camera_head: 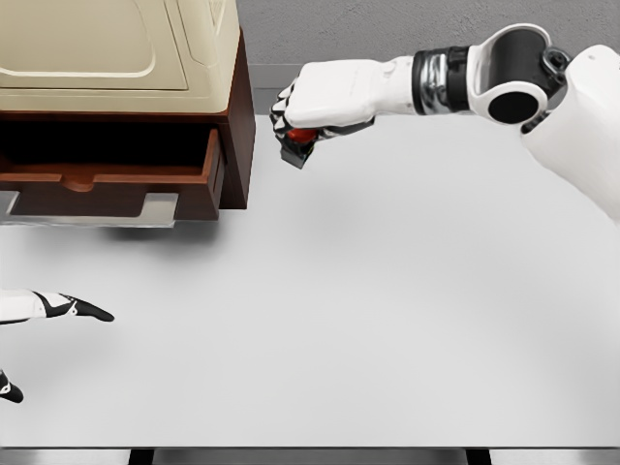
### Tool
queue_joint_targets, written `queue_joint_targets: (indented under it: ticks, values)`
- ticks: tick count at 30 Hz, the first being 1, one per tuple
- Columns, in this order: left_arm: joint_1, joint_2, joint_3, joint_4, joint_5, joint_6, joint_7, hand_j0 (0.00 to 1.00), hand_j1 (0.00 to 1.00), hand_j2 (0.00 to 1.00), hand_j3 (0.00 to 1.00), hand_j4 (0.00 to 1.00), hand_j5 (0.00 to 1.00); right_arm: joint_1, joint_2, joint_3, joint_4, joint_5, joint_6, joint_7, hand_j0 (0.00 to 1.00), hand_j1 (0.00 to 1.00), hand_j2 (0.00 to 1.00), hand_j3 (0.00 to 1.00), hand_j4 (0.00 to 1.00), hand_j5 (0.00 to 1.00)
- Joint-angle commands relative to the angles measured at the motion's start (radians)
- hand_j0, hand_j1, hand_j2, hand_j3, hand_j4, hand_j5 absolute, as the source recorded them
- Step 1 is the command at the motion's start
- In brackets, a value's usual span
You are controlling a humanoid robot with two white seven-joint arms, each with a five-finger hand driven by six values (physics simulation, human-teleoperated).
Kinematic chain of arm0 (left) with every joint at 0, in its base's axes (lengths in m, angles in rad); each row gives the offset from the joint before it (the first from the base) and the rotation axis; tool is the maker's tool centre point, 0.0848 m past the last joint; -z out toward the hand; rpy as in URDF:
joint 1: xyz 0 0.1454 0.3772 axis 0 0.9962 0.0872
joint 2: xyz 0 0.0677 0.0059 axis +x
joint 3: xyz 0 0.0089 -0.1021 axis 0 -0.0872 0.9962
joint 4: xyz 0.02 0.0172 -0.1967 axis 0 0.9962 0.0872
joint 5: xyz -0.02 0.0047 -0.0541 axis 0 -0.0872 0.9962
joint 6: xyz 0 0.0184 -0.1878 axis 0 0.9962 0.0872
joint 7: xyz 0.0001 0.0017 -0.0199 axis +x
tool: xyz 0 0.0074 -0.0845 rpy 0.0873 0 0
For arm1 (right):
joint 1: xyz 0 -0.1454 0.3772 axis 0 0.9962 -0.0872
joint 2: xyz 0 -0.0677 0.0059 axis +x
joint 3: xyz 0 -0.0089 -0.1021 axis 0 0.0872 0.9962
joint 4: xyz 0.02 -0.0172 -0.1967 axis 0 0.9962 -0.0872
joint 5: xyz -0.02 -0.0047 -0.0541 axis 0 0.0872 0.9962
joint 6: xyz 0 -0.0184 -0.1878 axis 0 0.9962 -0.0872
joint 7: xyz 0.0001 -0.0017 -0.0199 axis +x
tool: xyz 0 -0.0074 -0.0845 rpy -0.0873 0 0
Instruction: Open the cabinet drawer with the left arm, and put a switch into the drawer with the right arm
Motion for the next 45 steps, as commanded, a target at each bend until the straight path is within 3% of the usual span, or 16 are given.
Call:
queue_joint_targets:
  ticks: [1,9,15,21,25,29,35,43,45]
  values:
    - [0.000,0.001,0.002,0.000,0.007,0.002,0.000,1.00,1.00,1.00,1.00,1.00,1.00,-0.003,0.013,0.025,-0.004,-0.040,0.004,-0.001,0.35,0.35,0.35,0.35,0.35,0.35]
    - [0.002,0.004,0.003,0.000,0.007,0.002,0.000,1.00,1.00,1.00,1.00,1.00,1.00,-0.092,0.081,0.087,-0.008,-0.073,0.004,-0.001,0.35,0.35,0.35,0.35,0.35,0.35]
    - [0.008,0.006,0.003,0.000,0.007,0.002,0.000,1.00,1.00,1.00,1.00,1.00,1.00,-0.140,0.102,0.088,-0.004,-0.092,0.004,-0.001,0.35,0.35,0.35,0.35,0.35,0.35]
    - [0.008,0.009,0.003,0.000,0.007,0.002,0.000,1.00,1.00,1.00,1.00,1.00,1.00,-0.169,0.170,0.091,0.003,-0.092,0.004,-0.001,0.36,0.36,0.36,0.36,0.36,0.36]
    - [0.009,0.009,0.002,0.000,0.007,0.002,0.000,1.00,1.00,1.00,1.00,1.00,1.00,-0.201,0.244,0.126,0.061,-0.092,0.004,-0.001,0.36,0.36,0.36,0.36,0.36,0.36]
    - [0.015,0.009,0.003,0.000,0.007,0.002,0.000,1.00,1.00,1.00,1.00,1.00,1.00,-0.232,0.331,0.152,0.213,-0.092,0.004,-0.001,0.35,0.35,0.35,0.35,0.35,0.35]
    - [0.015,0.009,0.003,0.000,0.006,0.002,0.000,1.00,1.00,1.00,1.00,1.00,1.00,-0.253,0.426,0.153,0.371,-0.089,0.004,-0.001,0.35,0.35,0.35,0.35,0.35,0.35]
    - [0.017,0.010,0.003,0.000,0.007,0.002,0.000,1.00,1.00,1.00,1.00,1.00,1.00,-0.273,0.460,0.153,0.500,-0.079,0.004,-0.001,0.35,0.35,0.35,0.35,0.35,0.35]
    - [0.022,0.012,0.003,0.000,0.006,0.002,0.000,1.00,1.00,1.00,1.00,1.00,1.00,-0.273,0.460,0.172,0.503,-0.079,0.004,-0.001,0.36,0.36,0.36,0.36,0.36,0.36]
